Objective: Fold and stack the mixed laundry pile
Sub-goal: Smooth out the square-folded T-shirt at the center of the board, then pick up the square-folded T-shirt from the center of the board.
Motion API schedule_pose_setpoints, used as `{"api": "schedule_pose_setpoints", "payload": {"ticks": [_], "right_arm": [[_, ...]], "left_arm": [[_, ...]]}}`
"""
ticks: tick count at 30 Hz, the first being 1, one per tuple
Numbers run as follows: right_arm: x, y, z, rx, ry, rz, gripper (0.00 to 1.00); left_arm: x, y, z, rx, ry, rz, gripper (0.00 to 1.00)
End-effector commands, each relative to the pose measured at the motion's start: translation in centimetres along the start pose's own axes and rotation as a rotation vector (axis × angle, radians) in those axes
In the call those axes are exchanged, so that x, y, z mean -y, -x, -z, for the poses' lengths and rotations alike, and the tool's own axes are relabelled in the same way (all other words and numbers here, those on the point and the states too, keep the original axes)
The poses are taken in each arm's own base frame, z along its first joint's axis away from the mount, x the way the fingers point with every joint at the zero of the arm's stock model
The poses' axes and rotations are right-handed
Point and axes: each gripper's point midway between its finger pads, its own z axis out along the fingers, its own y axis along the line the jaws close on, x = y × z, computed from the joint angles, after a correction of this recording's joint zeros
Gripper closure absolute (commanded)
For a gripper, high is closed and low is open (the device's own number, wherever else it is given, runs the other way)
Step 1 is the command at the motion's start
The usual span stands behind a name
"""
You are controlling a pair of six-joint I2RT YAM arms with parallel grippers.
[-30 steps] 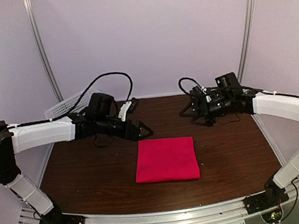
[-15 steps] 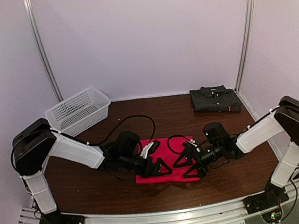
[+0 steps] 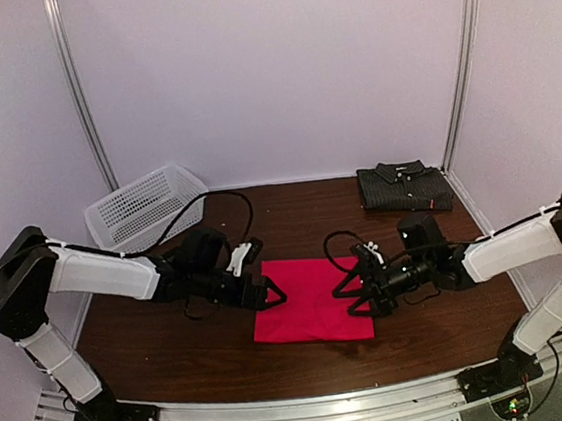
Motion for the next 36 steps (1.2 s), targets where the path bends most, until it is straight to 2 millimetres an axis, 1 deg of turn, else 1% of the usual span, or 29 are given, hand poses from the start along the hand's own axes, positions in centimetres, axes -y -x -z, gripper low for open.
{"api": "schedule_pose_setpoints", "payload": {"ticks": [1, 2, 4, 6, 7, 9, 11, 14, 15, 17, 19, 21, 25, 28, 30, 33, 36], "right_arm": [[-2.7, 3.3, 4.8, 0.152, -0.087, 0.095, 0.05], [-2.5, 3.6, 6.1, 0.185, -0.113, 0.092, 0.05], [-1.2, 4.3, 8.7, 0.251, -0.171, 0.061, 0.05], [-0.2, 4.8, 10.4, 0.306, -0.216, 0.047, 0.04], [0.1, 4.9, 11.1, 0.323, -0.226, 0.042, 0.04], [0.5, 5.2, 12.0, 0.351, -0.224, 0.027, 0.04], [0.9, 5.3, 12.4, 0.364, -0.227, 0.006, 0.04], [1.2, 5.2, 12.7, 0.366, -0.238, -0.010, 0.04], [1.5, 5.1, 12.8, 0.369, -0.248, -0.015, 0.04], [2.0, 5.0, 13.0, 0.371, -0.259, -0.037, 0.04], [2.7, 4.8, 13.0, 0.370, -0.266, -0.065, 0.04], [3.4, 4.6, 13.0, 0.375, -0.274, -0.099, 0.05], [4.7, 4.4, 12.8, 0.383, -0.286, -0.154, 0.04], [5.4, 4.3, 12.4, 0.375, -0.283, -0.174, 0.04], [5.9, 4.3, 12.1, 0.359, -0.290, -0.191, 0.04], [6.8, 4.1, 11.6, 0.330, -0.298, -0.228, 0.05], [7.0, 3.7, 10.9, 0.303, -0.269, -0.254, 0.06]], "left_arm": [[1.4, 4.5, 4.5, 0.120, 0.215, -0.349, 0.02], [2.3, 4.8, 4.6, 0.122, 0.240, -0.433, 0.02], [4.0, 4.6, 3.8, 0.103, 0.290, -0.607, 0.02], [6.5, 3.8, 2.1, 0.078, 0.277, -0.782, 0.03], [7.5, 3.3, 1.0, 0.063, 0.280, -0.863, 0.04], [9.4, 2.4, -1.6, 0.014, 0.255, -0.954, 0.11], [11.6, 1.5, -4.3, -0.044, 0.215, -1.004, 0.22], [14.1, -0.5, -7.8, -0.100, 0.211, -1.152, 0.27], [14.6, -1.2, -8.9, -0.112, 0.213, -1.196, 0.31], [14.9, -2.5, -10.6, -0.148, 0.212, -1.253, 0.39], [14.8, -3.4, -11.7, -0.173, 0.219, -1.286, 0.46], [14.4, -4.1, -12.5, -0.190, 0.218, -1.299, 0.50], [12.9, -5.1, -14.0, -0.224, 0.233, -1.316, 0.54], [12.0, -5.1, -14.6, -0.227, 0.269, -1.318, 0.63], [11.8, -4.9, -14.7, -0.223, 0.287, -1.318, 0.70], [12.5, -4.4, -14.6, -0.202, 0.276, -1.315, 0.83], [12.9, -3.6, -14.2, -0.173, 0.278, -1.297, 0.98]]}}
